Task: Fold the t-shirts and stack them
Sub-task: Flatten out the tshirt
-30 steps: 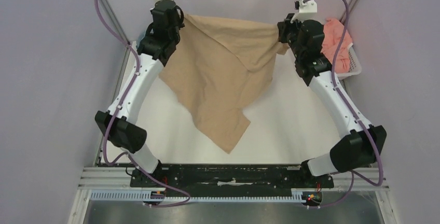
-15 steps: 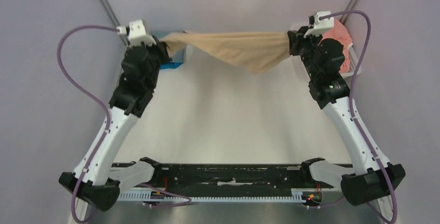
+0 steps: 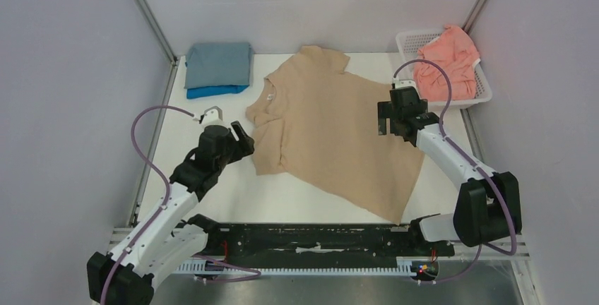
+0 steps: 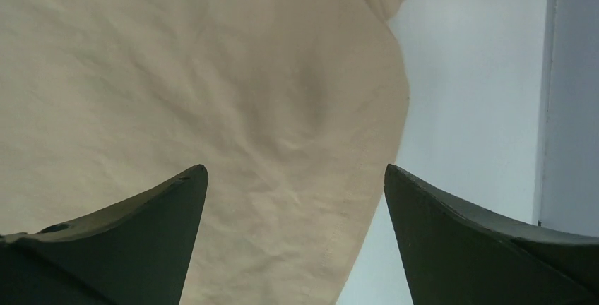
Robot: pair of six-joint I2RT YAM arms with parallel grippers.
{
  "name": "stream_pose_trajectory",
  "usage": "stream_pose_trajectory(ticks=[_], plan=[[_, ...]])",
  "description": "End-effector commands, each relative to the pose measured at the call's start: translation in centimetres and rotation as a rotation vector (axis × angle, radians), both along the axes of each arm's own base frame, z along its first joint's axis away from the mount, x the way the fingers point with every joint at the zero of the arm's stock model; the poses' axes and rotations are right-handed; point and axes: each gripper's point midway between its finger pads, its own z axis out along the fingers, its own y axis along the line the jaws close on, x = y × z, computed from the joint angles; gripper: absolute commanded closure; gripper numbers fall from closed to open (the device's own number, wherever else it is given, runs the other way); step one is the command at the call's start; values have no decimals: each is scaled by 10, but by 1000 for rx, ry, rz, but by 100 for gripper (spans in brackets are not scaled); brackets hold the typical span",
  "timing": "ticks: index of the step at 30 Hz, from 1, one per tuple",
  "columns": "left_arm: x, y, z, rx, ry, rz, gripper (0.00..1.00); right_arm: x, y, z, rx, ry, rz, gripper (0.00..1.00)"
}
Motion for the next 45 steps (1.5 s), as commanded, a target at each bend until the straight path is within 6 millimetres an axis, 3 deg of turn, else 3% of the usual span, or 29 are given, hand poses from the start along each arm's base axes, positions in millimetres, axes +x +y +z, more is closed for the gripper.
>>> stream_pose_trajectory(ticks=[1, 5, 7, 11, 14, 19, 22, 25, 27, 32, 36, 41, 43, 45], plan=[[13, -19, 49, -133, -156, -32, 22, 9, -7, 31, 7, -125, -70, 2], [24, -25, 43, -136, -152, -31, 20, 5, 9, 40, 117, -237, -18, 2], [33, -31, 34, -141, -123, -31, 19, 1, 31, 40, 228, -296, 78, 2], [48, -26, 1, -76, -18, 36, 18, -19, 82, 34, 446, -374, 324, 2], [57, -16, -27, -12, 78, 94, 18, -32, 100, 20, 551, -387, 388, 2], [70, -27, -77, -44, 204, 62, 18, -39, 116, -5, 657, -361, 412, 2], [73, -29, -103, -60, 296, 68, 31, -40, 122, -23, 685, -318, 394, 2], [70, -26, -120, -45, 355, 90, 61, -43, 126, -40, 672, -254, 405, 2], [64, -25, -121, -59, 360, 107, 79, -45, 119, -55, 633, -213, 369, 2], [43, -9, -103, -45, 322, 195, 98, -47, 94, -79, 533, -149, 243, 2], [20, 2, -97, -47, 307, 248, 98, -53, 88, -89, 510, -125, 212, 2], [-17, -10, -103, -77, 339, 201, 98, -54, 82, -95, 489, -108, 188, 2], [-25, -5, -103, -50, 332, 226, 98, -54, 82, -96, 486, -104, 186, 2], [-14, -3, -94, -34, 277, 232, 80, -54, 83, -97, 487, -102, 189, 2]])
